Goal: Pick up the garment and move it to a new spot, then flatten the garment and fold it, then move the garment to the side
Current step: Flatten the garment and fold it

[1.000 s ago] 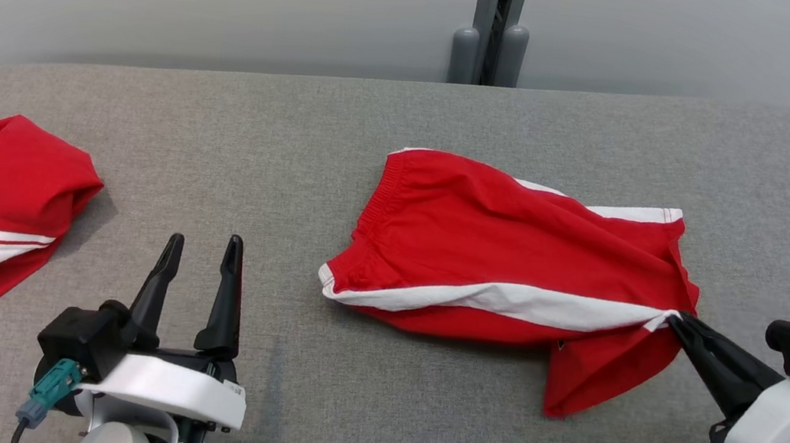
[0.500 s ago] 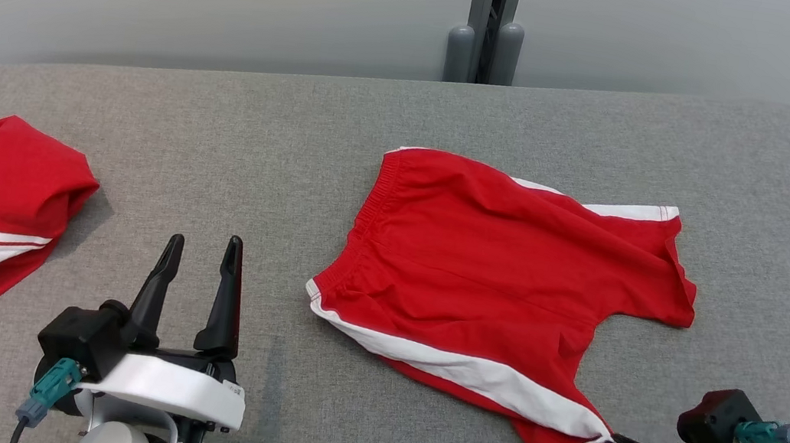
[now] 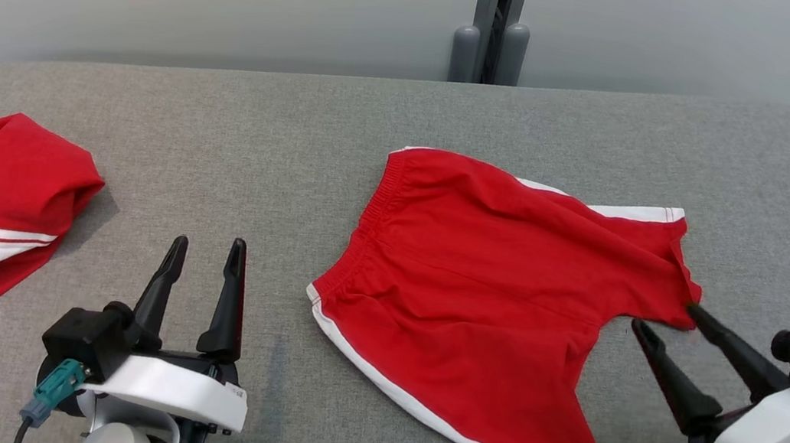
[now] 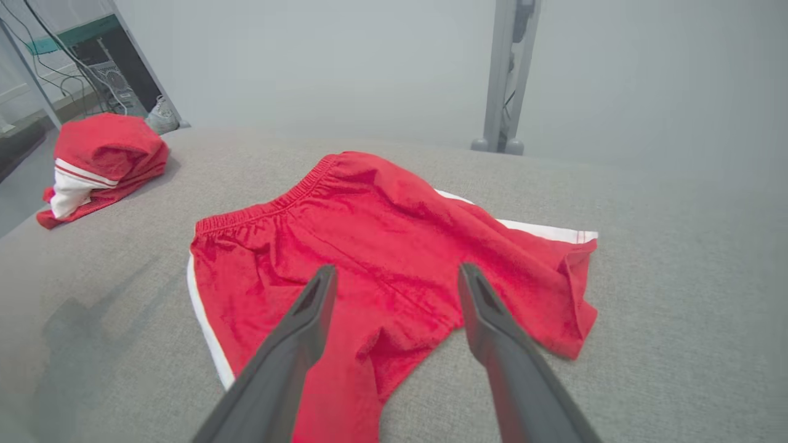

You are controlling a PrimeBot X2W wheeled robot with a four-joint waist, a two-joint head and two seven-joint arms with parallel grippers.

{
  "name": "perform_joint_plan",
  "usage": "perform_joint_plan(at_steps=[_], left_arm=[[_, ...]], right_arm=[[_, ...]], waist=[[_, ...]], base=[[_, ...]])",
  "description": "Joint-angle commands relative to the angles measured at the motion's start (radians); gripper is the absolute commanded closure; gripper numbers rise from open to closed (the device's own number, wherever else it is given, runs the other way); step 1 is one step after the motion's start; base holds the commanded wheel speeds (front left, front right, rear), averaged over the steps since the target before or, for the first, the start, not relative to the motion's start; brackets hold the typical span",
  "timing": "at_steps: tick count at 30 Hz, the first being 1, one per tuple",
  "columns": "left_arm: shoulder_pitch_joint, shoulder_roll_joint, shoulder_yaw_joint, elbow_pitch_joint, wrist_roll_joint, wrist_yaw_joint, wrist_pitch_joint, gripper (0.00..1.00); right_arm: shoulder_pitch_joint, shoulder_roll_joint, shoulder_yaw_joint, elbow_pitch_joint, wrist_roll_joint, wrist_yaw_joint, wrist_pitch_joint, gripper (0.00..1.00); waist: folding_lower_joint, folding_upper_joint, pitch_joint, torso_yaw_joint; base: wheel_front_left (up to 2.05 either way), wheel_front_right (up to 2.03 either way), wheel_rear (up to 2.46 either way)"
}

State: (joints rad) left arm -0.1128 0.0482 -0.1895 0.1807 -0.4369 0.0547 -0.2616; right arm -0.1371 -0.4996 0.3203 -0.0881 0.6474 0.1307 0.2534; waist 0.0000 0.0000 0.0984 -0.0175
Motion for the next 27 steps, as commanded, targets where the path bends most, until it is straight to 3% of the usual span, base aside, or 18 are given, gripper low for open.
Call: perform_joint_plan(at_steps=[1, 7, 12, 20, 27], left_arm=[[-0.018, 0.004, -0.001, 0.002, 0.006, -0.006, -0.003, 0.0], [-0.024, 0.005, -0.02, 0.009, 0.016, -0.012, -0.002, 0.0], [-0.027, 0.004, -0.034, 0.007, 0.009, -0.01, -0.002, 0.0], [-0.034, 0.004, -0.073, 0.007, -0.009, -0.007, -0.003, 0.0], [-0.06, 0.004, -0.128, -0.001, -0.044, 0.001, -0.002, 0.0]], right_arm=[[-0.022, 0.021, -0.016, 0.036, -0.045, 0.0, -0.052, 0.0], [-0.155, 0.129, -0.018, 0.24, -0.229, 0.0, -0.217, 0.0], [-0.221, 0.168, -0.015, 0.362, -0.289, 0.0, -0.257, 0.0], [-0.391, 0.167, 0.045, 0.56, -0.319, 0.0, -0.261, 0.0], [-0.549, 0.107, 0.135, 0.741, -0.284, 0.0, -0.199, 0.0]], waist=[[0.0, 0.0, 0.002, 0.006], [0.0, 0.0, 0.019, 0.057], [0.0, 0.0, 0.035, 0.112], [0.0, 0.0, 0.092, 0.231], [0.0, 0.0, 0.148, 0.351]], base=[[0.0, 0.0, 0.0], [0.0, 0.0, 0.0], [0.0, 0.0, 0.0], [0.0, 0.0, 0.0], [0.0, 0.0, 0.0]])
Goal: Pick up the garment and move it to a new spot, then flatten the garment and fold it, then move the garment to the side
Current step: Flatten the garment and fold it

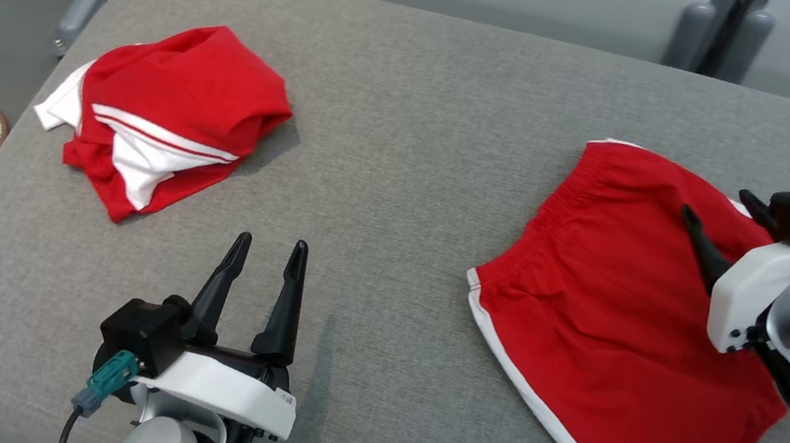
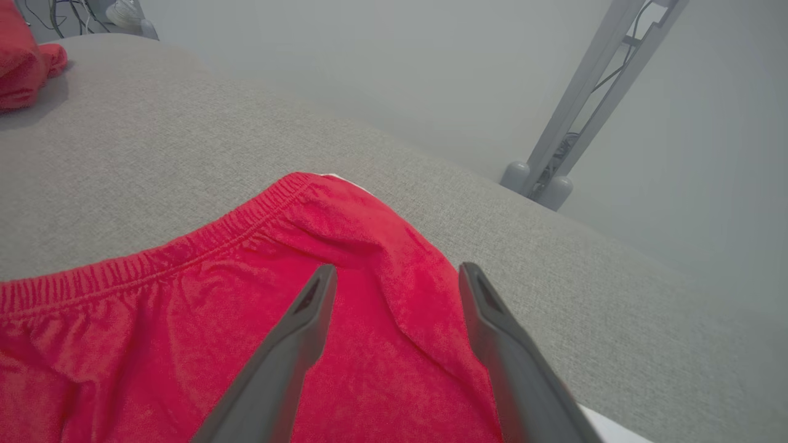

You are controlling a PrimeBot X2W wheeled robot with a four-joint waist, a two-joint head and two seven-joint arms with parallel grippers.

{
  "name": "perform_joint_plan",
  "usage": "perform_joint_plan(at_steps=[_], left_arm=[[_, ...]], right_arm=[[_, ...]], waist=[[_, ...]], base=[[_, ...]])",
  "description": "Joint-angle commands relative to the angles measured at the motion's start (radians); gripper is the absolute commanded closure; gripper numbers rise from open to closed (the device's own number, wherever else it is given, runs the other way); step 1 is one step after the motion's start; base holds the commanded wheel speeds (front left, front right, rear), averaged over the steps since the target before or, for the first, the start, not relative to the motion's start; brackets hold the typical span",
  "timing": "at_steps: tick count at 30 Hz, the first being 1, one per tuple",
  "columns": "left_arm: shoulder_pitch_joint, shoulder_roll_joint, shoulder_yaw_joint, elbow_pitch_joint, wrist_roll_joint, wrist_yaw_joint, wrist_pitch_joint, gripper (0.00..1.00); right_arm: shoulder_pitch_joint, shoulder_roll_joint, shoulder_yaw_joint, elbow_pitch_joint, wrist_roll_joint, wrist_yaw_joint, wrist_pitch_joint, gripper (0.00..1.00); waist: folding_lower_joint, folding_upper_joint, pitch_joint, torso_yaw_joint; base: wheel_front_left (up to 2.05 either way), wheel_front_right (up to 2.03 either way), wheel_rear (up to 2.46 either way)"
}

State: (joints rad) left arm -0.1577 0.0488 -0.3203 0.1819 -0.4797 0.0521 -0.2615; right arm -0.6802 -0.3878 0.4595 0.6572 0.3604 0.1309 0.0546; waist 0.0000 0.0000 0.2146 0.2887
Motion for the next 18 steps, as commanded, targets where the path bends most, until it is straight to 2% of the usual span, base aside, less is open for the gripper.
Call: perform_joint_plan(at_steps=[1, 9, 18], left_arm=[[-0.016, 0.003, -0.007, -0.003, -0.006, 0.006, -0.003, 0.0], [-0.024, 0.003, -0.049, -0.013, -0.031, 0.021, -0.003, 0.0], [-0.038, 0.003, -0.092, -0.026, -0.064, 0.036, -0.003, 0.0]], right_arm=[[-0.024, -0.013, 0.006, 0.022, 0.012, 0.0, 0.008, 0.0], [-0.151, -0.086, 0.113, 0.181, 0.066, 0.0, 0.068, 0.0], [-0.226, -0.15, 0.222, 0.259, 0.158, 0.0, 0.124, 0.02]], waist=[[0.0, 0.0, 0.036, 0.06], [0.0, 0.0, 0.08, 0.157], [0.0, 0.0, 0.129, 0.213]], base=[[0.0, 0.0, 0.0], [0.0, 0.0, 0.0], [0.0, 0.0, 0.0]])
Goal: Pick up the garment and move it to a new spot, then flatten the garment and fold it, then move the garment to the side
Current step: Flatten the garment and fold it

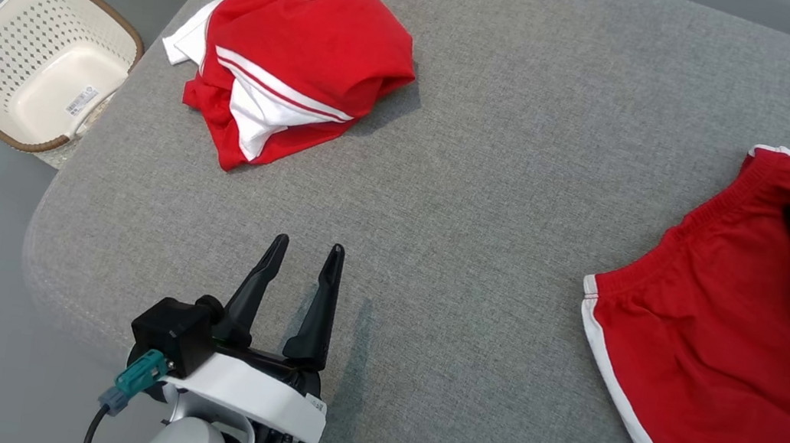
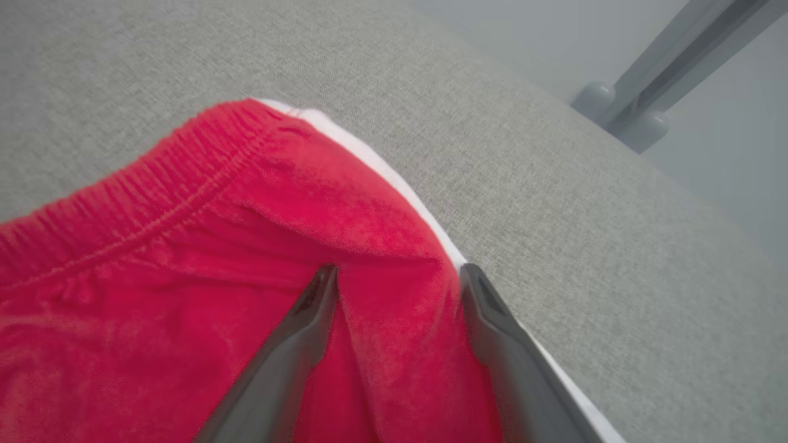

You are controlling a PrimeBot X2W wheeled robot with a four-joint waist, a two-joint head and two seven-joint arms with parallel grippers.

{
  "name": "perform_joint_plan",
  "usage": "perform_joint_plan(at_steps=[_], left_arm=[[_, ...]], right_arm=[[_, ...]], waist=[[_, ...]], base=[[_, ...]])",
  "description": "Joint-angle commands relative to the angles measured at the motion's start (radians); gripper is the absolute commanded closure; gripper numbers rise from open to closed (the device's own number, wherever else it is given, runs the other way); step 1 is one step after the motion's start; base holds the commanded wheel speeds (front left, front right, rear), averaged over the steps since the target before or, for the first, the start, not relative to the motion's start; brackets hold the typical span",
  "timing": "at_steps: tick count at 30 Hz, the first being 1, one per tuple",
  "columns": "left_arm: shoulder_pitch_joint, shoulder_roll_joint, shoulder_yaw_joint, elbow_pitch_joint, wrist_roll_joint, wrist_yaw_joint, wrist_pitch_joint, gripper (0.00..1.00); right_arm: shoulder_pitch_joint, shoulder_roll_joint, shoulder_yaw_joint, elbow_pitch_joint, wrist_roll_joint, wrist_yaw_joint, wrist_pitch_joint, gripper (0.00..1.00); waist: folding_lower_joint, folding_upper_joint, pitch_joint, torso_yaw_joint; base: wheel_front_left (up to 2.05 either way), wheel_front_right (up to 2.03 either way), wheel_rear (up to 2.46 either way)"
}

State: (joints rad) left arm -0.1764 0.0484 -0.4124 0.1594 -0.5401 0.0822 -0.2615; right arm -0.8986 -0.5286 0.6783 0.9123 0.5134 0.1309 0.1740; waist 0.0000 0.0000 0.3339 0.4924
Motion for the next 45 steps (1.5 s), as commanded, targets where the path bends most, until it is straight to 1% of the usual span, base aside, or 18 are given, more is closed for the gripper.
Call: perform_joint_plan(at_steps=[1, 3, 7, 9, 12, 17, 22, 23, 24, 25, 28, 32, 34, 39, 45], left_arm=[[-0.019, 0.004, -0.004, -0.005, -0.006, 0.007, -0.003, 0.0], [-0.018, 0.004, -0.009, -0.005, -0.014, 0.009, -0.003, 0.0], [-0.018, 0.004, -0.012, -0.003, -0.022, 0.014, -0.003, 0.0], [-0.019, 0.004, -0.014, -0.004, -0.025, 0.015, -0.003, 0.0], [-0.023, 0.004, -0.02, -0.008, -0.033, 0.017, -0.003, 0.0], [-0.025, 0.004, -0.024, -0.021, -0.039, 0.025, -0.003, 0.0], [-0.012, 0.004, -0.013, -0.031, -0.042, 0.032, -0.003, 0.0], [-0.01, 0.004, -0.013, -0.032, -0.042, 0.033, -0.003, 0.0], [-0.009, 0.004, -0.012, -0.033, -0.042, 0.035, -0.003, 0.0], [-0.008, 0.004, -0.011, -0.032, -0.042, 0.036, -0.003, 0.0], [-0.011, 0.004, -0.012, -0.027, -0.041, 0.035, -0.003, 0.0], [-0.018, 0.004, -0.015, -0.011, -0.028, 0.023, -0.003, 0.0], [-0.016, 0.004, -0.003, -0.005, -0.015, 0.021, -0.003, 0.0], [-0.017, 0.004, 0.033, 0.003, 0.023, 0.011, -0.003, 0.0], [-0.02, 0.004, 0.081, 0.013, 0.067, -0.002, -0.003, 0.0]], right_arm=[[-0.014, -0.02, 0.024, 0.0, 0.006, 0.0, 0.009, 1.0], [-0.019, -0.03, 0.05, -0.001, 0.025, 0.0, 0.006, 1.0], [-0.071, -0.052, 0.086, -0.003, 0.024, 0.0, -0.043, 1.0], [-0.086, -0.052, 0.094, -0.002, 0.019, 0.0, -0.057, 1.0], [-0.137, -0.05, 0.111, 0.009, -0.005, 0.0, -0.114, 1.0], [-0.244, -0.012, 0.152, 0.041, -0.058, 0.0, -0.196, 1.0], [-0.314, 0.057, 0.203, 0.095, -0.07, 0.0, -0.225, 1.0], [-0.328, 0.064, 0.216, 0.103, -0.074, 0.0, -0.238, 0.78], [-0.34, 0.073, 0.228, 0.111, -0.078, 0.0, -0.254, 0.51], [-0.344, 0.085, 0.235, 0.124, -0.073, 0.0, -0.268, 0.0], [-0.322, 0.114, 0.247, 0.166, -0.046, 0.0, -0.291, 0.0], [-0.274, 0.124, 0.258, 0.198, -0.003, 0.0, -0.321, 0.0], [-0.248, 0.14, 0.264, 0.194, 0.022, 0.0, -0.336, 0.0], [-0.19, 0.15, 0.253, 0.163, 0.08, 0.0, -0.393, 0.0], [-0.107, 0.14, 0.201, 0.102, 0.135, 0.0, -0.434, 0.0]], waist=[[0.0, 0.0, 0.013, 0.014], [0.0, 0.0, 0.018, 0.021], [0.0, 0.0, 0.023, 0.035], [0.0, 0.0, 0.024, 0.039], [0.0, 0.0, 0.029, 0.05], [0.0, 0.0, 0.046, 0.059], [0.0, 0.0, 0.055, 0.066], [0.0, 0.0, 0.056, 0.066], [0.0, 0.0, 0.056, 0.066], [0.0, 0.0, 0.055, 0.066], [0.0, 0.0, 0.038, 0.062], [0.0, 0.0, -0.008, 0.041], [0.0, 0.0, -0.031, 0.003], [0.0, 0.0, -0.083, -0.111], [0.0, 0.0, -0.129, -0.257]], base=[[0.0, 0.0, 0.0], [0.0, 0.0, 0.0], [0.0, 0.0, 0.0], [0.0, 0.0, 0.0], [0.0, 0.0, 0.0], [0.0, 0.0, 0.0], [0.0, 0.0, 0.0], [0.0, 0.0, 0.0], [0.0, 0.0, 0.0], [0.0, 0.0, 0.0], [0.0, 0.0, 0.0], [0.0, 0.0, 0.0], [0.0, 0.0, 0.0], [0.0, 0.0, 0.0], [0.0, 0.0, 0.0]])
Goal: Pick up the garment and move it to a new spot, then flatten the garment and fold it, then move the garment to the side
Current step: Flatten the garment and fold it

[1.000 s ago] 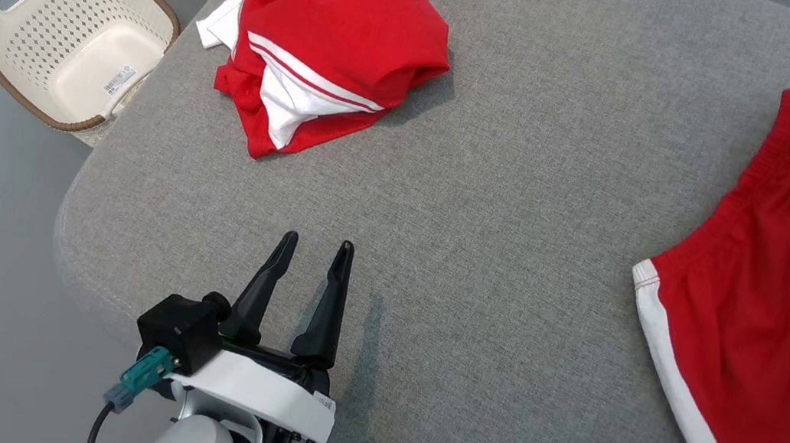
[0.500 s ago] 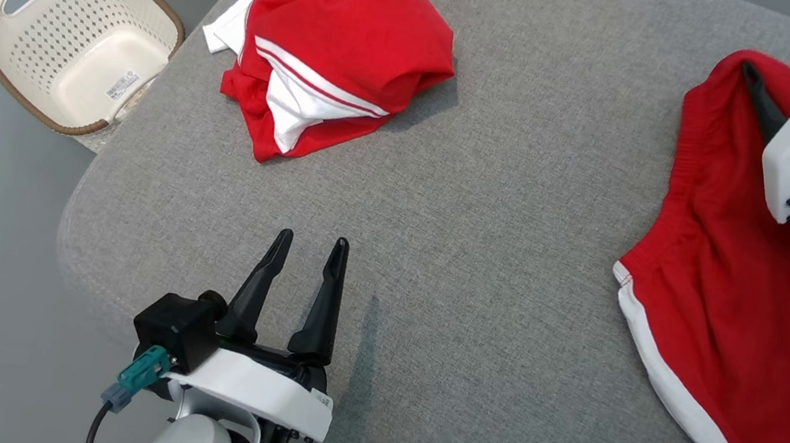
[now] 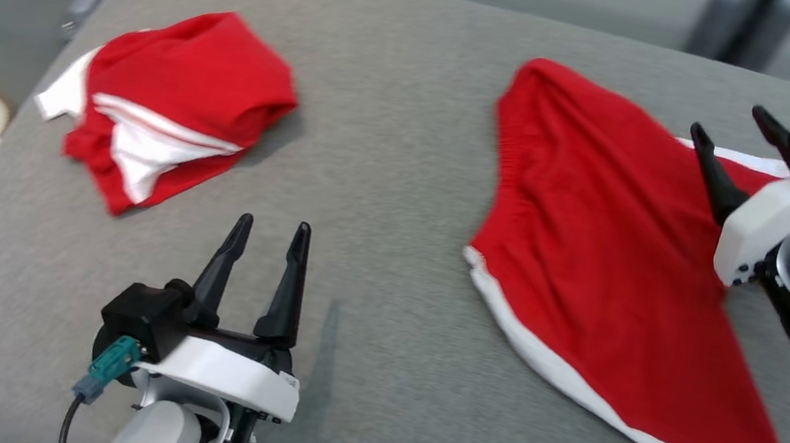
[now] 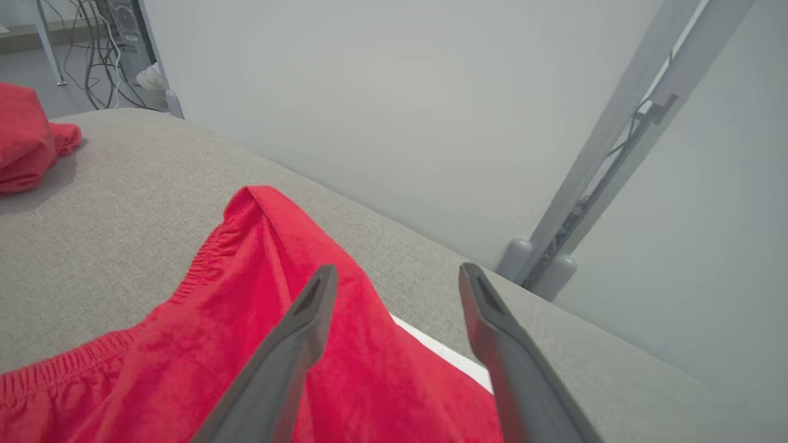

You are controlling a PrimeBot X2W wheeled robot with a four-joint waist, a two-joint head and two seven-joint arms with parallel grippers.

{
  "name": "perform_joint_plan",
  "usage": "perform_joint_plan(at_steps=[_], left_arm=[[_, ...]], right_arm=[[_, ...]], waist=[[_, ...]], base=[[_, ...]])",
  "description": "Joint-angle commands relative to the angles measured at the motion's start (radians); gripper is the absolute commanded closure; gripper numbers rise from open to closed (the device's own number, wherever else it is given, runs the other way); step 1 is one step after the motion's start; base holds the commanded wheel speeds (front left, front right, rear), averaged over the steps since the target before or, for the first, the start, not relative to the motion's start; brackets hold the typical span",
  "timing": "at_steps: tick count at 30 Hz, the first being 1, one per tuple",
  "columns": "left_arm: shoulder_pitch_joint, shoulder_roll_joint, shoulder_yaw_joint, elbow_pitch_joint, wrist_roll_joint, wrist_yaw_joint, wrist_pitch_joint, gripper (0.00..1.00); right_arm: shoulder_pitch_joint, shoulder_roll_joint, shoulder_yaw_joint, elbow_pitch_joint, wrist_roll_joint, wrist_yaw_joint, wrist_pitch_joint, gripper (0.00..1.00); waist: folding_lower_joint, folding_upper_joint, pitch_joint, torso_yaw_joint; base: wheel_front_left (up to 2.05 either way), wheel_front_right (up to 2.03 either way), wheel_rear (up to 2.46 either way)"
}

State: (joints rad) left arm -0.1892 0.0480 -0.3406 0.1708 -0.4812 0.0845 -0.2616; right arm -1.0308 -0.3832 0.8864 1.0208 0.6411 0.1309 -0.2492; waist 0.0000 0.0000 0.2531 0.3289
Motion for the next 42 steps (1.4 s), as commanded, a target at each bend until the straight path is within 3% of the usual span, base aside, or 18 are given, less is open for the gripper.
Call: perform_joint_plan(at_steps=[1, 6, 11, 20, 28, 36, 42], left_arm=[[-0.007, 0.004, 0.016, 0.003, 0.012, -0.006, -0.003, 0.0], [0.012, 0.005, 0.062, 0.011, 0.029, -0.014, -0.002, 0.0], [0.025, 0.005, 0.092, 0.024, 0.042, -0.024, -0.003, 0.0], [0.023, 0.004, 0.095, 0.115, 0.052, -0.042, -0.002, 0.0], [-0.024, 0.004, 0.064, 0.258, -0.001, -0.044, -0.002, 0.0], [-0.098, 0.005, 0.049, 0.421, -0.019, 0.004, -0.003, 0.0], [-0.14, 0.005, 0.065, 0.468, -0.092, -0.015, -0.003, 0.0]], right_arm=[[0.04, -0.012, -0.022, -0.017, 0.014, 0.0, -0.012, 0.0], [0.143, -0.022, -0.115, -0.098, 0.016, 0.0, -0.018, 0.0], [0.315, -0.007, -0.288, -0.241, -0.031, 0.0, -0.017, 0.0], [0.623, 0.12, -0.594, -0.469, -0.234, 0.0, -0.017, 0.0], [0.698, 0.197, -0.675, -0.557, -0.336, 0.0, -0.012, 0.0], [0.735, 0.221, -0.7, -0.607, -0.372, 0.0, 0.003, 0.0], [0.748, 0.232, -0.689, -0.611, -0.39, 0.0, 0.019, 0.0]], waist=[[0.0, 0.0, -0.053, -0.113], [0.0, 0.0, -0.085, -0.21], [0.0, 0.0, -0.113, -0.279], [0.0, 0.0, -0.123, -0.362], [0.0, 0.0, -0.099, -0.429], [0.0, 0.0, -0.072, -0.46], [0.0, 0.0, -0.053, -0.481]], base=[[0.0, 0.0, 0.0], [0.0, 0.0, 0.0], [0.0, 0.0, 0.0], [0.0, 0.0, 0.0], [0.0, 0.0, 0.0], [0.0, 0.0, 0.0], [0.0, 0.0, 0.0]])
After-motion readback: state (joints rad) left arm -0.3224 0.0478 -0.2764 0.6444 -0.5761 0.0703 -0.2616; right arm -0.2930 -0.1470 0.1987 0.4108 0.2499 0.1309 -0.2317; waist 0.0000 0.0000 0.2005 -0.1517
